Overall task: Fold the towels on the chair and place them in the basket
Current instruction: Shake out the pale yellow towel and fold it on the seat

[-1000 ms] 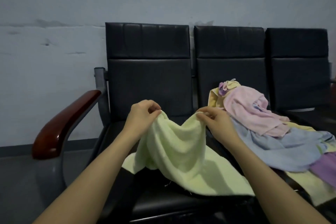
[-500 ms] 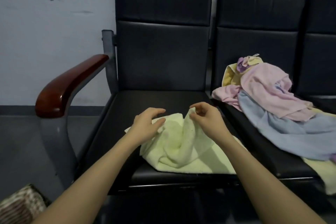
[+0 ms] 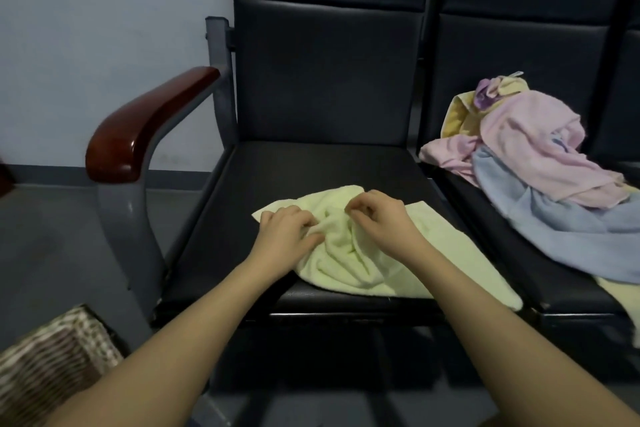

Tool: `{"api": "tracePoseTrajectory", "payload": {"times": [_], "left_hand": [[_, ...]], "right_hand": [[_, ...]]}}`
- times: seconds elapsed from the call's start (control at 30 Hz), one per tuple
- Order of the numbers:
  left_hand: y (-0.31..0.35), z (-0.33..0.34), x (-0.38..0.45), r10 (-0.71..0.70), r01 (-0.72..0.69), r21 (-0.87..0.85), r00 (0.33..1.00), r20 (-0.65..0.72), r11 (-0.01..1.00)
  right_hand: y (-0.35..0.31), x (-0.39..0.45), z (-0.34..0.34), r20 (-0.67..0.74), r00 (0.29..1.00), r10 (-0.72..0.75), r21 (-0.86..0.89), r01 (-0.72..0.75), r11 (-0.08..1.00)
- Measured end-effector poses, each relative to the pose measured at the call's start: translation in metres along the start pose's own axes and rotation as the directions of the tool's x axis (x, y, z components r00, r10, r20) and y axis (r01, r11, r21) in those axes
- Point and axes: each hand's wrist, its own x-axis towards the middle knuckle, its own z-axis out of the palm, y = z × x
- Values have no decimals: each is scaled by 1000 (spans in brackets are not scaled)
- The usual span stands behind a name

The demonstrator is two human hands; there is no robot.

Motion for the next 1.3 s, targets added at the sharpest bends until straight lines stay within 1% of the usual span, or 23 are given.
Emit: {"api": "tracePoseTrajectory", "payload": {"times": [0.07,0.13,0.2,0.27,0.33,0.4,0.47,0.53,0.6,0.67,0.8,0.87,0.93,1.03,1.1,1.2,1.3], "left_hand": [[4,-4,-1,13,-15,-17,994,-104,1000],[7,-8,-2,45,-46,-3,986,-159,999],[10,-14,-2,84,-95,-51,977,-195,994],[12,-21,-2,65,-98,-174,980,-186,980],[14,-29,-3,0,-44,-330,991,-132,943],[19,-39,-5,-63,19,-478,995,-77,878],[23,-47,-6,-91,42,-573,994,-56,818],[25,-51,-7,-108,62,-628,994,-35,775],[24,-53,-6,-138,73,-662,989,-46,746],[18,-55,-3,-181,72,-661,979,-98,747],[12,-60,-2,-194,72,-521,964,-184,851],[14,-61,-3,-174,40,-500,959,-222,865],[19,-63,-2,-182,22,-560,956,-231,828],[28,-71,1,-246,20,-683,940,-235,730],[34,-80,6,-287,27,-733,929,-232,679],[45,-95,16,-305,43,-760,929,-208,649],[57,-114,28,-307,32,-777,928,-210,628]], "right_hand": [[-5,-4,3,-8,1000,-8,30,8,1000],[-9,-6,3,-29,999,-23,90,25,996],[-13,-7,3,-63,997,-40,166,50,985],[-15,-7,5,-111,991,-74,252,100,962],[-19,-7,2,-139,986,-87,343,131,930],[-21,-6,-6,-155,983,-94,393,149,908],[-20,-6,-13,-162,980,-112,413,171,895],[-15,-7,-19,-163,981,-107,432,169,886],[-6,-10,-24,-171,982,-78,438,146,887],[2,-13,-30,-173,984,-36,468,114,877],[7,-18,-35,-141,989,35,511,42,858],[4,-20,-36,-130,991,37,519,36,854],[-1,-20,-39,-156,987,43,527,46,848],[-8,-19,-49,-211,976,58,526,63,848],[-15,-18,-56,-222,973,68,541,64,839],[-25,-14,-68,-220,972,83,567,58,822],[-37,-10,-83,-254,966,51,596,115,794]]}}
